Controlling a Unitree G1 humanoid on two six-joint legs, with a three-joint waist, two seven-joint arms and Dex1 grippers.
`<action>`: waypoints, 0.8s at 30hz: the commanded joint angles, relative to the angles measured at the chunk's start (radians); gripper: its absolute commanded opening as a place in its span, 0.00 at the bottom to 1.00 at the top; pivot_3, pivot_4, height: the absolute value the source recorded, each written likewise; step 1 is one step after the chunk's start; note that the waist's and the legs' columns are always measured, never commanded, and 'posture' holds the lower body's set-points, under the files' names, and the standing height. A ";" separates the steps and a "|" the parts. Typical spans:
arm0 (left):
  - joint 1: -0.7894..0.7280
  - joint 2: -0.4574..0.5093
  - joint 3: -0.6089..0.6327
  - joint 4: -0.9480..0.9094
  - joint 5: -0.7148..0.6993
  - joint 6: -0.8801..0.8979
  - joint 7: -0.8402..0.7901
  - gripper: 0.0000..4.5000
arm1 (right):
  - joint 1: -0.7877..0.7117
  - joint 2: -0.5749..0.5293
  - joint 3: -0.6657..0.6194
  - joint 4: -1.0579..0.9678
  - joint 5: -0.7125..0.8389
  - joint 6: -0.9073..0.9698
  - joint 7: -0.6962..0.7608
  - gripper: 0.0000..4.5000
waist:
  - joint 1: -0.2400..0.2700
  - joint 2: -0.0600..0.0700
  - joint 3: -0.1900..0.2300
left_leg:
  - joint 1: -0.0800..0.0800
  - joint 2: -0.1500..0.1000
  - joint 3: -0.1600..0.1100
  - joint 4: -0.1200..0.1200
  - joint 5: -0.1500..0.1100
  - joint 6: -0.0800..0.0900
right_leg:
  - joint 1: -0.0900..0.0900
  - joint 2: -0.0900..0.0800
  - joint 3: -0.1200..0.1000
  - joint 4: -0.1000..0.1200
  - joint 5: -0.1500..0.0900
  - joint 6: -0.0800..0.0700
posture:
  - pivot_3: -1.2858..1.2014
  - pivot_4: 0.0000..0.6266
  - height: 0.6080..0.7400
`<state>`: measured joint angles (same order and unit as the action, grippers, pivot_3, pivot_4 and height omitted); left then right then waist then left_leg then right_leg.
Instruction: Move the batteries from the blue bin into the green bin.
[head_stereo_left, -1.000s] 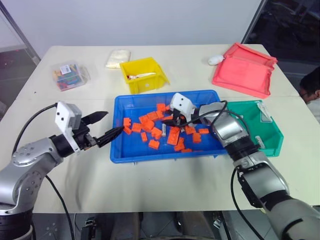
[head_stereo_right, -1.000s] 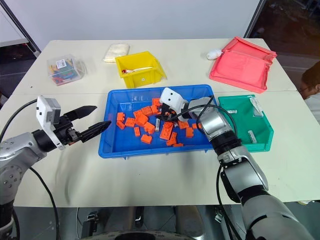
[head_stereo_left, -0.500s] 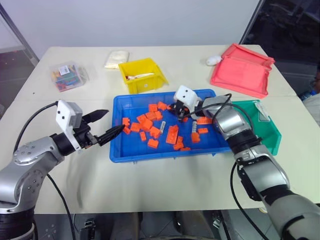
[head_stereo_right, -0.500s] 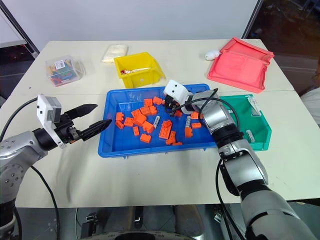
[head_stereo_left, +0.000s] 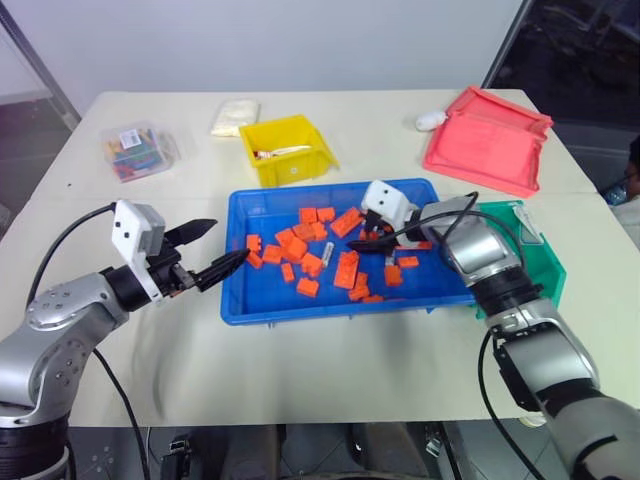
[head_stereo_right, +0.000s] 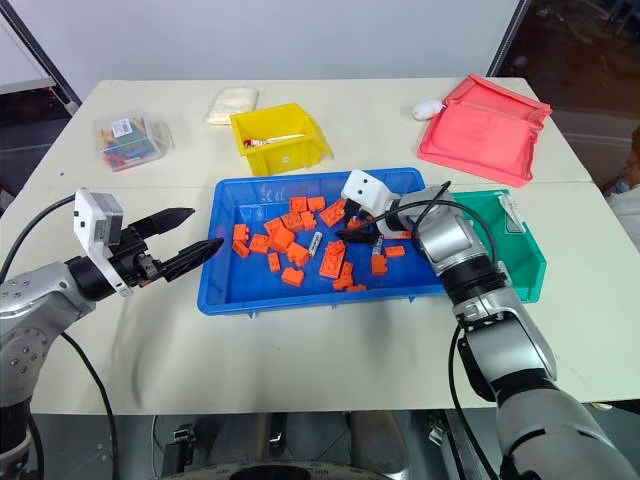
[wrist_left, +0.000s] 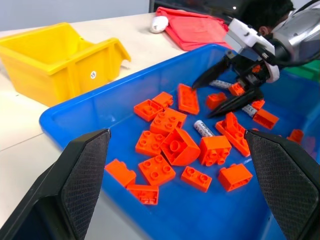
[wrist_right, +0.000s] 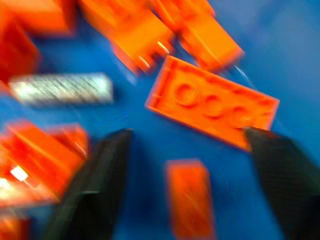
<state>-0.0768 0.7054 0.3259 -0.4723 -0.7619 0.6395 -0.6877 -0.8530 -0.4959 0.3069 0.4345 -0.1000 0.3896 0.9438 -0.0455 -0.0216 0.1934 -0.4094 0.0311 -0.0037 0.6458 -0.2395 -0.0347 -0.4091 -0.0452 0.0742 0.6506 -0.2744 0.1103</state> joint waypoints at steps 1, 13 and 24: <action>-0.004 -0.002 0.005 -0.024 -0.003 -0.016 -0.001 1.00 | -0.019 -0.018 0.002 -0.035 -0.031 -0.026 -0.013 0.99 | -0.002 0.000 0.000 | 0.000 0.000 0.000 0.000 0.000 0.000 | 0.000 0.000 0.000 0.000 0.000 0.000 | 0.52 0.24 1.00; -0.013 0.021 0.006 -0.017 -0.010 -0.001 -0.028 1.00 | -0.039 0.056 -0.110 -0.237 0.198 0.273 0.052 0.99 | 0.003 0.000 0.000 | 0.000 0.000 -0.001 0.000 0.000 0.000 | 0.000 0.000 -0.001 0.000 0.000 0.000 | 0.52 0.24 1.00; 0.021 0.127 0.044 -0.089 -0.067 0.049 -0.099 1.00 | 0.028 0.011 0.010 -0.315 0.206 0.270 0.155 0.99 | 0.001 0.000 0.000 | 0.000 0.000 -0.001 -0.001 0.000 0.000 | 0.000 0.000 0.000 -0.001 0.000 0.000 | 0.52 0.24 1.00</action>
<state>-0.0561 0.8129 0.3365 -0.5194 -0.8049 0.6888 -0.7716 -0.8159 -0.4741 0.3178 0.1544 0.1025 0.6799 1.0891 -0.0445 -0.0217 0.1938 -0.4099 0.0312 -0.0042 0.6452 -0.2395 -0.0346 -0.4093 -0.0454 0.0737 0.6499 -0.2745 0.1100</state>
